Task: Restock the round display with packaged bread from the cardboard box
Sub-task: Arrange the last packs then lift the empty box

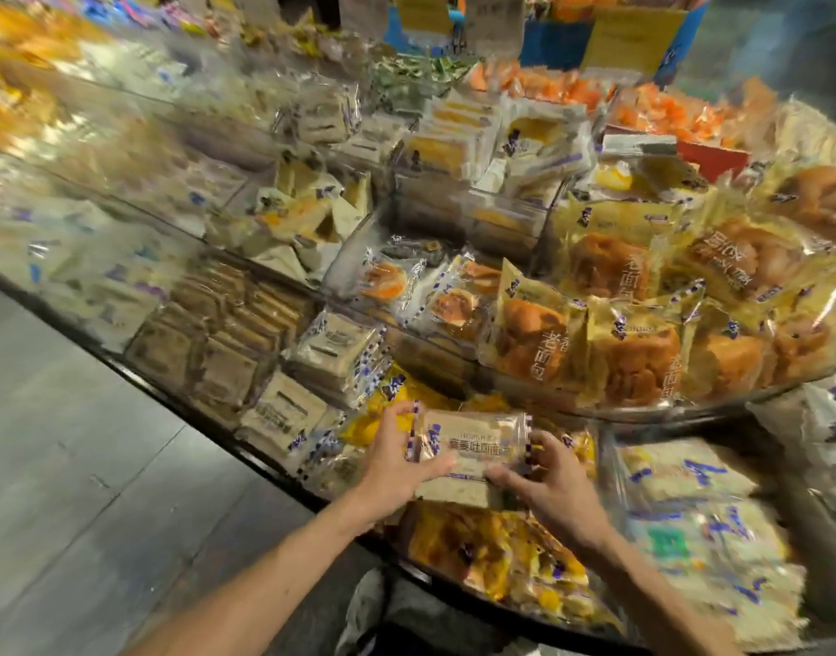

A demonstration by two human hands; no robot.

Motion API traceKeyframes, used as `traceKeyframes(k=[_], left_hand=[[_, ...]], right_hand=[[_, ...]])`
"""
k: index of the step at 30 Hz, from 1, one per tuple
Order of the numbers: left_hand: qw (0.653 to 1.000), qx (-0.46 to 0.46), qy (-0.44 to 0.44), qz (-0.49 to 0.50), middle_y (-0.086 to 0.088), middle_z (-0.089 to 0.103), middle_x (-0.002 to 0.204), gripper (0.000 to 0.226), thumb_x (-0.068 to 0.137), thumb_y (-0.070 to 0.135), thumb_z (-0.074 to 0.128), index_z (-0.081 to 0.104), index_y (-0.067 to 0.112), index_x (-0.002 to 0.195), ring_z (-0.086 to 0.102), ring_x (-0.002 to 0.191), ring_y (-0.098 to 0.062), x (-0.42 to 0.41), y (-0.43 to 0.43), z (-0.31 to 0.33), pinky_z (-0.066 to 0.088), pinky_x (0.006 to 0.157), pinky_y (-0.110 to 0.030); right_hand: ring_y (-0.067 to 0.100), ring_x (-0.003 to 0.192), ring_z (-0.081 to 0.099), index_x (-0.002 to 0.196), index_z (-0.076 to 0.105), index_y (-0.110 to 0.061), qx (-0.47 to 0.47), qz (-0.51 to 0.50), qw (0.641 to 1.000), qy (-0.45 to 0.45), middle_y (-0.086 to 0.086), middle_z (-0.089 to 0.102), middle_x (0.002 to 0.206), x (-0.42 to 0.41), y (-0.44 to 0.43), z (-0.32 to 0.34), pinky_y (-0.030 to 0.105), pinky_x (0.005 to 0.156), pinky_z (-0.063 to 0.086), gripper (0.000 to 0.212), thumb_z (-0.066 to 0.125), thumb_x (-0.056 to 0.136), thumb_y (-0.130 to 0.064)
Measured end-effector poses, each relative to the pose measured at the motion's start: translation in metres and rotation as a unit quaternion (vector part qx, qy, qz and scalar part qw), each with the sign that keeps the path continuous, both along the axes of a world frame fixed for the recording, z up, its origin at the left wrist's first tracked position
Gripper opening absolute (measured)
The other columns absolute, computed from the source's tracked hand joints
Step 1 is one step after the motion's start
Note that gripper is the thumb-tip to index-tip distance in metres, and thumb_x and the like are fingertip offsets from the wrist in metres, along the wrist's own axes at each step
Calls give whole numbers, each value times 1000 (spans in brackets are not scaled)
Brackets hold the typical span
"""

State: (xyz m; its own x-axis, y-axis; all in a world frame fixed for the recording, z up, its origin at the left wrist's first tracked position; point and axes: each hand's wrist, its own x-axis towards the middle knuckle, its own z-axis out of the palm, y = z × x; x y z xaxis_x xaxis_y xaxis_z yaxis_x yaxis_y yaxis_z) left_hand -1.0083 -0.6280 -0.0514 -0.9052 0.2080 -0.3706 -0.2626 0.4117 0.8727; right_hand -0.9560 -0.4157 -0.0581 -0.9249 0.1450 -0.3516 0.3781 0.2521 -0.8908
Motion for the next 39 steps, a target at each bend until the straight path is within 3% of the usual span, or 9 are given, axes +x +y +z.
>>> traceKeyframes(k=[4, 8, 11, 14, 23, 27, 30, 34, 39], left_hand=[[999, -12, 41, 7, 26, 43, 113, 60, 82, 29, 80, 37, 41, 123, 45, 100, 11, -40, -54, -3, 36, 76, -14], [992, -51, 109, -24, 18, 56, 110, 35, 84, 28, 78, 54, 33, 108, 51, 95, 7, -108, -103, 5, 37, 70, -8], [987, -93, 127, -38, 13, 60, 105, 34, 86, 29, 77, 55, 34, 111, 57, 88, -5, -162, -133, 11, 44, 71, -21], [980, -134, 137, -55, 7, 62, 117, 34, 88, 30, 74, 56, 35, 116, 61, 101, -16, -204, -151, 8, 49, 83, -33], [957, -230, 120, -132, -2, 44, 134, 47, 93, 40, 65, 55, 24, 135, 47, 123, -20, -225, -160, -16, 37, 98, -30], [923, -301, 197, -135, -2, 43, 139, 46, 90, 42, 67, 59, 24, 131, 39, 128, -23, -221, -150, 0, 37, 103, -36], [904, -234, 320, -161, -1, 50, 131, 43, 88, 42, 70, 62, 23, 126, 42, 123, -20, -206, -110, 30, 35, 100, -33], [846, -42, 411, -338, 1, 62, 115, 30, 88, 32, 72, 67, 19, 115, 51, 111, -15, -137, 5, 68, 34, 94, -23], [704, 121, 376, -590, -3, 67, 106, 36, 86, 40, 62, 66, 16, 112, 61, 102, -21, 38, 142, 67, 46, 90, -31]], right_hand=[[18, 87, 71, 112, 44, -30, 3, -35, 999, 11, 2, 70, 100, -37, -59, 0, 37, 71, 61, 59, 88, 73, -28], [8, 92, 68, 119, 35, -30, 20, -39, 999, 29, -1, 67, 106, -88, -115, 10, 21, 73, 55, 69, 87, 75, -23], [11, 101, 66, 127, 33, -29, 31, -30, 998, 40, -3, 65, 113, -127, -153, 16, 34, 87, 56, 79, 89, 72, -23], [20, 108, 66, 137, 32, -24, 64, -21, 997, 44, 5, 66, 122, -157, -183, 17, 44, 94, 55, 84, 88, 74, -20], [23, 121, 55, 148, 28, -20, 156, -18, 988, 7, 4, 53, 141, -174, -206, 11, 37, 96, 50, 87, 82, 81, -27], [12, 98, 56, 150, 26, -23, 168, -29, 985, 28, 0, 58, 121, -159, -194, 16, 28, 84, 49, 80, 75, 87, -28], [9, 82, 56, 140, 38, -24, 156, -88, 982, 63, -6, 56, 97, -129, -171, 27, 25, 76, 49, 61, 72, 89, -26], [7, 73, 62, 126, 53, -23, 164, -253, 949, 88, -8, 64, 86, -28, -108, 39, 23, 69, 52, 41, 72, 90, -23], [1, 69, 60, 105, 62, -26, 212, -543, 812, 28, -10, 66, 76, 173, -60, 36, 14, 66, 45, 23, 72, 88, -14]])
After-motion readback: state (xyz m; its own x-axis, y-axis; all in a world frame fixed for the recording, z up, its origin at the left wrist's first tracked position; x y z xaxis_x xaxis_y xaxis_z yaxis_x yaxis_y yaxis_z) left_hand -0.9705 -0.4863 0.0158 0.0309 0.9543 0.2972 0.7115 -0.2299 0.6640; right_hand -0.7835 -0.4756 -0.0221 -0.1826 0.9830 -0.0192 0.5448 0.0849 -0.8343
